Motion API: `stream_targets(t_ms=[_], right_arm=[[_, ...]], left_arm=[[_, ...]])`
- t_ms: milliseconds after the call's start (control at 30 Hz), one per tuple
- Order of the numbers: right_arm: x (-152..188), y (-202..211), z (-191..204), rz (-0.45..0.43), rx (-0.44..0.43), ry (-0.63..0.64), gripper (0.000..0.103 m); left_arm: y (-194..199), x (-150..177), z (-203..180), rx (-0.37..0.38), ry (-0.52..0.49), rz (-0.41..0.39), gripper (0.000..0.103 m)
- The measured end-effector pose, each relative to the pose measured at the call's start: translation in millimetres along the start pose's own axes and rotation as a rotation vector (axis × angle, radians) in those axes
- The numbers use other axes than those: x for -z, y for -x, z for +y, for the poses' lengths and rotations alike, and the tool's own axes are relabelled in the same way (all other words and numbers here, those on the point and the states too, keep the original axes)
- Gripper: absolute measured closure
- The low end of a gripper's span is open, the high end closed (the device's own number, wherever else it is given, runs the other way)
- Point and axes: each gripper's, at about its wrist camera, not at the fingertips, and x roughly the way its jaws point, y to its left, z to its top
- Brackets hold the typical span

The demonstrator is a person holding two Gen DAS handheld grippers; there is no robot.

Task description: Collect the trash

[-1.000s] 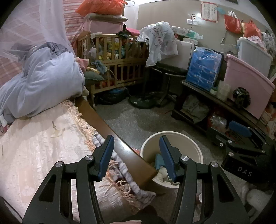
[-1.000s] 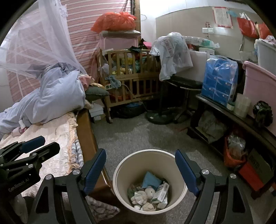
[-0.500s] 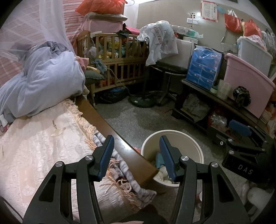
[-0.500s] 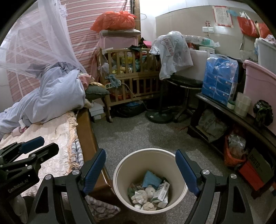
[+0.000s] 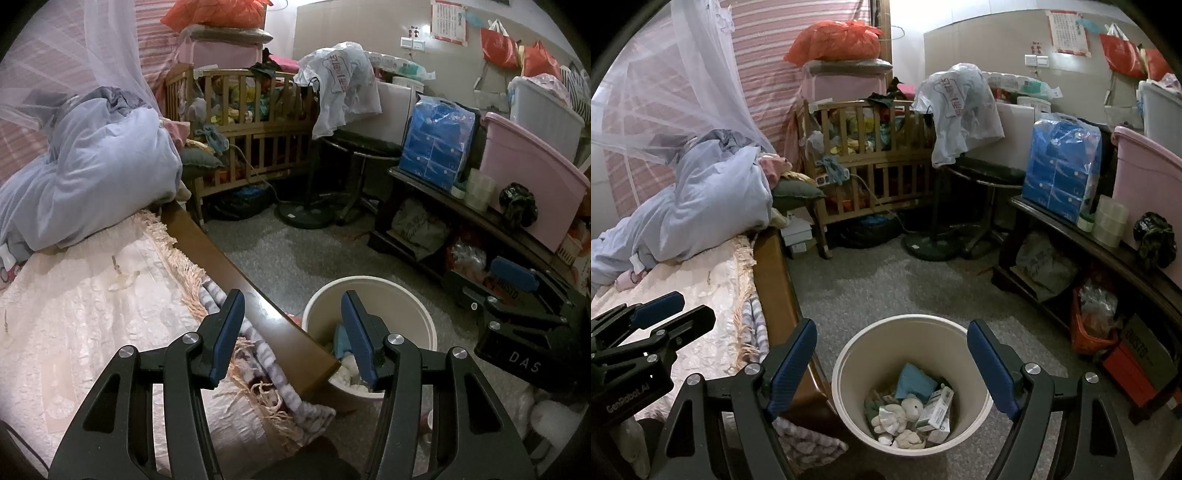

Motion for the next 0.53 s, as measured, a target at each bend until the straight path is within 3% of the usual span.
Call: stream_targets(t_ms=[533], right_arm=[[-0.9,-2.7,9.8,0.019,-0.009,0.017,0.021]], left_arm=[[0.1,10.1,16.3,-0.001,0.023,0.009,0.05]])
